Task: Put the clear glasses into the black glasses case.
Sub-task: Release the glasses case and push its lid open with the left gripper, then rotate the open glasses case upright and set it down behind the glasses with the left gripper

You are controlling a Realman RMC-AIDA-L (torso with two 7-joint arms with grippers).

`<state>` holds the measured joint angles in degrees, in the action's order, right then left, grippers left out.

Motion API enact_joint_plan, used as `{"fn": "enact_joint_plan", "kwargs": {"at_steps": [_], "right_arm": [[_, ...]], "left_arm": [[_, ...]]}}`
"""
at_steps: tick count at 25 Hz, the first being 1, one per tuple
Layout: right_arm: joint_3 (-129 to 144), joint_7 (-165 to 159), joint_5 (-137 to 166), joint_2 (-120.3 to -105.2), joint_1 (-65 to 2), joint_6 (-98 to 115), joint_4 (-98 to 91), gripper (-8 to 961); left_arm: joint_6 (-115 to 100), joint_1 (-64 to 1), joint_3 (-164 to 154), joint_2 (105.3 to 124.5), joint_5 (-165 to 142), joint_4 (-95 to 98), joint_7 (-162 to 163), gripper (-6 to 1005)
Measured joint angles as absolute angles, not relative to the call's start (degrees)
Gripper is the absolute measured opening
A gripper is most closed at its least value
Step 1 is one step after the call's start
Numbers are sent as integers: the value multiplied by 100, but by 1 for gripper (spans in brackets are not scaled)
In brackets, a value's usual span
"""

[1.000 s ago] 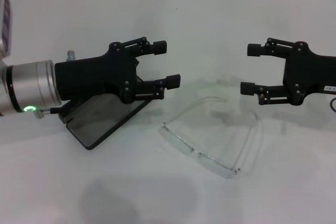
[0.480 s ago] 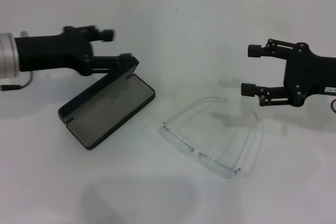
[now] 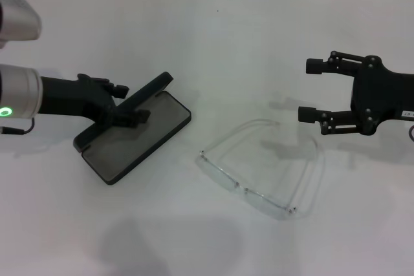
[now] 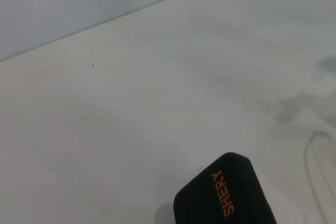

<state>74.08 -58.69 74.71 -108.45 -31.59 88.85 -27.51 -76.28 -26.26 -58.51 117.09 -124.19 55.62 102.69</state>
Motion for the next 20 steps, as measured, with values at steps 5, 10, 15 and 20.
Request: {"fn": "enact_joint_plan", "kwargs": {"at_steps": [5,10,15,20], "right_arm": [[7412,-5871,7471,-10845,-3143,8886,-2752,854],[7396,-5801,7471,-10845,-3089,8888,-2751,854],[7386,-5741,7471,-10854,-3075,8894,-2751,854],[7393,-5735,7470,-10871,-3069,8915,-2751,854]], "left_arm": [[-7626,-2704,-5843,11765,-12504,5615,10268,701],[-7584,-2820,-5846,11751,-12514,5667,10250,594],[-7533,-3030,-5854,11706,-12582,5656,10249,468],[-7398,-3401,-5904,11747,-12753,5666,9926,260]]}}
